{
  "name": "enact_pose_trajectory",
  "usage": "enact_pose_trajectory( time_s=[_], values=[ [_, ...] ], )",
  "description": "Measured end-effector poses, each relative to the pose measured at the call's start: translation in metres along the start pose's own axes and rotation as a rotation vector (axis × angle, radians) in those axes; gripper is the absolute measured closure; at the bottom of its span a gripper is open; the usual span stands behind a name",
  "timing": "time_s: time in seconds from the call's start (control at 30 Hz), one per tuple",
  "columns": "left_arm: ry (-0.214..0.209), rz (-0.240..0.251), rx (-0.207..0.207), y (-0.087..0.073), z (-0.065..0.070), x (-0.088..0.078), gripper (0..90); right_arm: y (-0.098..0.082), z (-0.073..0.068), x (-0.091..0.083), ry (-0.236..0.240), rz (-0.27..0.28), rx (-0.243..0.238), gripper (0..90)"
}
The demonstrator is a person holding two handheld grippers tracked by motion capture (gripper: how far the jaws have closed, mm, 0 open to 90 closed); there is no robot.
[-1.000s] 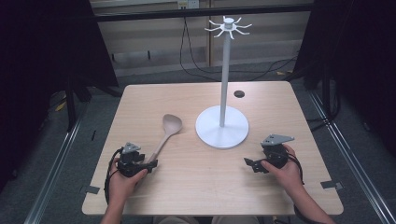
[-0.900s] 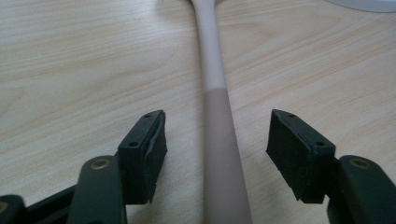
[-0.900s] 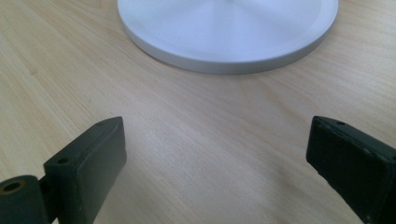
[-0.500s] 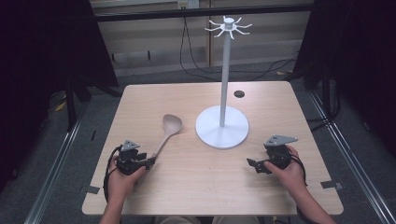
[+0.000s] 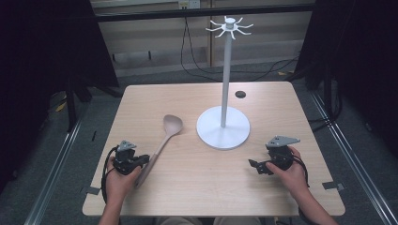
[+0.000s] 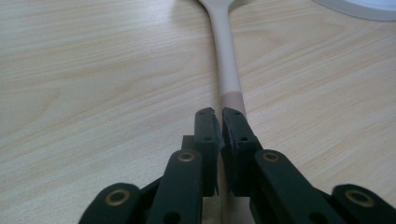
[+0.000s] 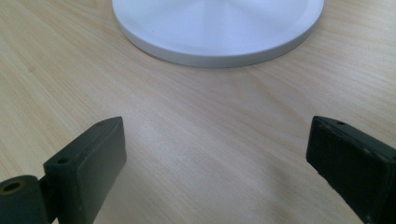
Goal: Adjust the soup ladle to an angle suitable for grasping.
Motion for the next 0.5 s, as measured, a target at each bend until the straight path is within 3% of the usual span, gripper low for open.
enact_pose_trajectory(
  time_s=[0.07, 0.2, 0.37, 0.43, 0.5],
  values=[
    [-0.013, -0.005, 0.016, -0.0002, 0.0014, -0.0005, 85.7, 0.0, 0.0002, -0.0004, -0.004, -0.002, 0.0, 4.2],
    [0.009, -0.005, 0.001, -0.002, -0.0039, -0.0004, 85.6, -0.0008, 0.0004, -0.001, -0.003, -0.004, 0.002, 4.2],
    [0.001, -0.011, 0.001, -0.0032, -0.0026, 0.0, 86.7, -0.0007, 0.001, -0.0029, -0.005, 0.002, 0.005, 4.2],
    [0.027, -0.014, 0.034, -0.0035, -0.0034, 0.0, 86.7, -0.0006, 0.0008, -0.003, -0.005, 0.0, 0.002, 4.2],
    [0.035, -0.012, 0.034, -0.0037, -0.004, 0.0005, 86.4, -0.0004, 0.0005, -0.0025, -0.004, 0.001, -0.004, 4.2]
  ],
)
Point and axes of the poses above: each handheld gripper's, and its own axes: x roughly forward along the jaws, y roughly out of its top, z roughly to its right, the point moved 9 cm from there along x, roughly forward along the jaws, and after that the axes turned 14 degrees about -x, right-handed, at the moved point
